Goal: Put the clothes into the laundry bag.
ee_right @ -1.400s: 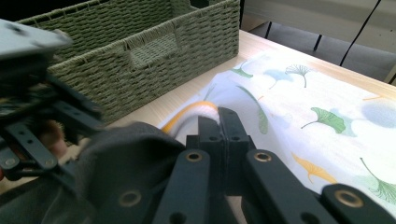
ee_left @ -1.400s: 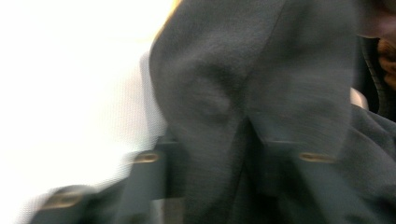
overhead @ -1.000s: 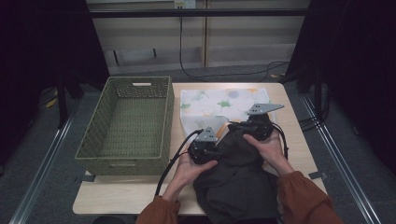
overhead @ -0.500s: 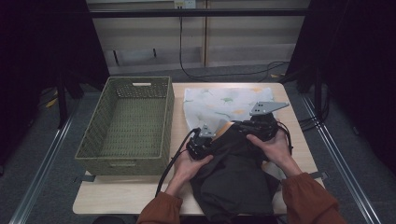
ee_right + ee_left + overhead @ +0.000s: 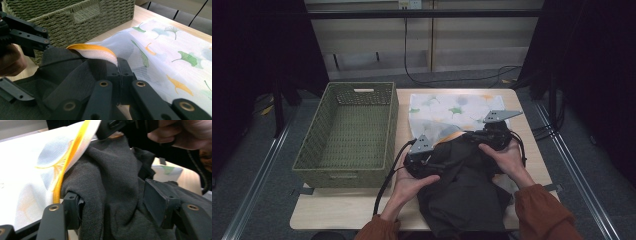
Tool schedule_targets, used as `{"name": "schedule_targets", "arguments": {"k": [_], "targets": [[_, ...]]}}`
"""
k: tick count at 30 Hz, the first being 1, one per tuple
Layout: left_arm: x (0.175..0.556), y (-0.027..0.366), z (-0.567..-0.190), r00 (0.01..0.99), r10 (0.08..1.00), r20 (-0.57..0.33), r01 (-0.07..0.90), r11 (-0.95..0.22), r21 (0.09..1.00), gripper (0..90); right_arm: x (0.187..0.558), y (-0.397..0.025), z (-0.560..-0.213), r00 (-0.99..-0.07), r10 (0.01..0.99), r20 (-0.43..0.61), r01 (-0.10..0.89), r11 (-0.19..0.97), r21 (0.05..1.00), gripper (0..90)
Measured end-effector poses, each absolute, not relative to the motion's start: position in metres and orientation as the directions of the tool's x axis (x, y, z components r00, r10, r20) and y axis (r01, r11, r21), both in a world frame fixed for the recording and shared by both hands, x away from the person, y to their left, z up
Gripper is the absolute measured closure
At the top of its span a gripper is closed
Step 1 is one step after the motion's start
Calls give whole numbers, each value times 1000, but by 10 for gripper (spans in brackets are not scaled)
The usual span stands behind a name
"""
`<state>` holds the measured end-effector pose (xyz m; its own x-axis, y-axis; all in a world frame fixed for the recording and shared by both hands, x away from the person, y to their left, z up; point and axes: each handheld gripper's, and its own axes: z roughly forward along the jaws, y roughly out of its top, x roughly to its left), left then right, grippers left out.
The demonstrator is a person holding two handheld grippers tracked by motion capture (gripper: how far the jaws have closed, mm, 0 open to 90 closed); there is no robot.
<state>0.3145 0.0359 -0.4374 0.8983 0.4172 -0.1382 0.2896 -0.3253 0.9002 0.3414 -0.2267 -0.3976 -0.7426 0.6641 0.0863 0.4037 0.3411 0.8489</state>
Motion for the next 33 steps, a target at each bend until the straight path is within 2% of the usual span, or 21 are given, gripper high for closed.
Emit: {"name": "schedule_targets", "arguments": {"k": [3,6,9,11,14,17,18,19,20,23,27,29,33], "targets": [[317,39,-438,896,415,-159,303,-309,901,376,342,-227,-398,-744,662,88,405,342,848,898],[316,40,-437,896,420,-144,293,-317,902,376,343,-228,-399,-747,658,94,407,341,848,898],[319,40,-438,892,416,-177,312,-283,907,376,343,-228,-400,-748,657,94,407,342,847,898],[322,40,-440,887,429,-168,305,-274,912,435,343,-227,-399,-755,649,97,404,344,848,898],[328,39,-441,869,469,-157,316,-283,906,440,342,-227,-399,-761,641,97,401,348,848,898],[335,35,-443,876,450,-173,327,-290,899,437,341,-225,-399,-767,634,98,398,351,848,898],[338,30,-444,891,413,-188,331,-310,891,431,341,-225,-399,-774,625,100,395,353,848,898],[340,25,-445,913,342,-224,336,-317,887,374,340,-223,-399,-777,623,91,385,355,852,897],[339,19,-445,916,321,-240,345,-328,879,298,340,-223,-397,-776,624,93,383,349,855,898],[331,0,-447,921,365,-133,291,-419,860,261,339,-222,-394,-783,615,91,373,347,860,898],[333,-16,-458,912,410,-9,252,-543,801,483,335,-223,-387,-785,612,97,367,333,868,898],[337,-19,-464,898,440,29,244,-550,798,576,331,-227,-377,-785,613,89,350,320,880,899],[346,-14,-465,875,482,46,260,-546,797,640,326,-234,-373,-776,627,68,361,353,863,899]]}}
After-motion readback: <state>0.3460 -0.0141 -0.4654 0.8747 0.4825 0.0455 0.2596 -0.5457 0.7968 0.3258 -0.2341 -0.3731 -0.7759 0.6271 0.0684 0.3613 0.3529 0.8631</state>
